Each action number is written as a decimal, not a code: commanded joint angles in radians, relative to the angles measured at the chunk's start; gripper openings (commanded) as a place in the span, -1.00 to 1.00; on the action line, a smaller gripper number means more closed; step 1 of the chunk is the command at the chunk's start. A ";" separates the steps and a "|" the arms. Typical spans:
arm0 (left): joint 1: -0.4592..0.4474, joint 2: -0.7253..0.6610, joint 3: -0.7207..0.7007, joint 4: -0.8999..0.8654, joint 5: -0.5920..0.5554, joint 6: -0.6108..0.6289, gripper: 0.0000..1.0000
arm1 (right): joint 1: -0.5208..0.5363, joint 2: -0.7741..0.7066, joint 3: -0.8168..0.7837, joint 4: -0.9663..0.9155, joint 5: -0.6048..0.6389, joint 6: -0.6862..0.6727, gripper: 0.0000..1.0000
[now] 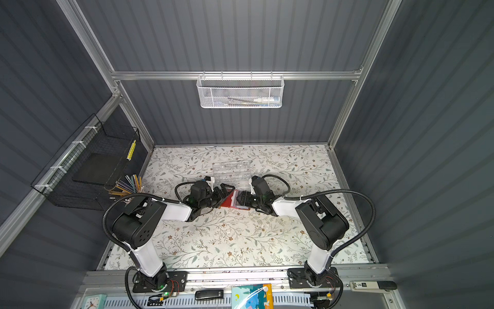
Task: Take the credit cards out of the card holder
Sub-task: Open the card holder at the center of the table.
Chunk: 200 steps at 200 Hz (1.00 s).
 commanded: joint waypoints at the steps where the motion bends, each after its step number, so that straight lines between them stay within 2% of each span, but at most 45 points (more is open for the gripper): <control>1: 0.004 0.024 -0.030 -0.021 0.030 0.005 0.95 | -0.023 0.011 -0.037 -0.088 0.010 -0.021 0.21; 84: -0.010 0.003 -0.072 0.008 0.035 -0.014 0.88 | -0.045 0.036 -0.032 -0.096 0.010 -0.036 0.10; 200: -0.029 -0.078 -0.017 -0.092 0.024 0.021 0.77 | -0.064 0.085 0.043 -0.154 0.021 -0.054 -0.27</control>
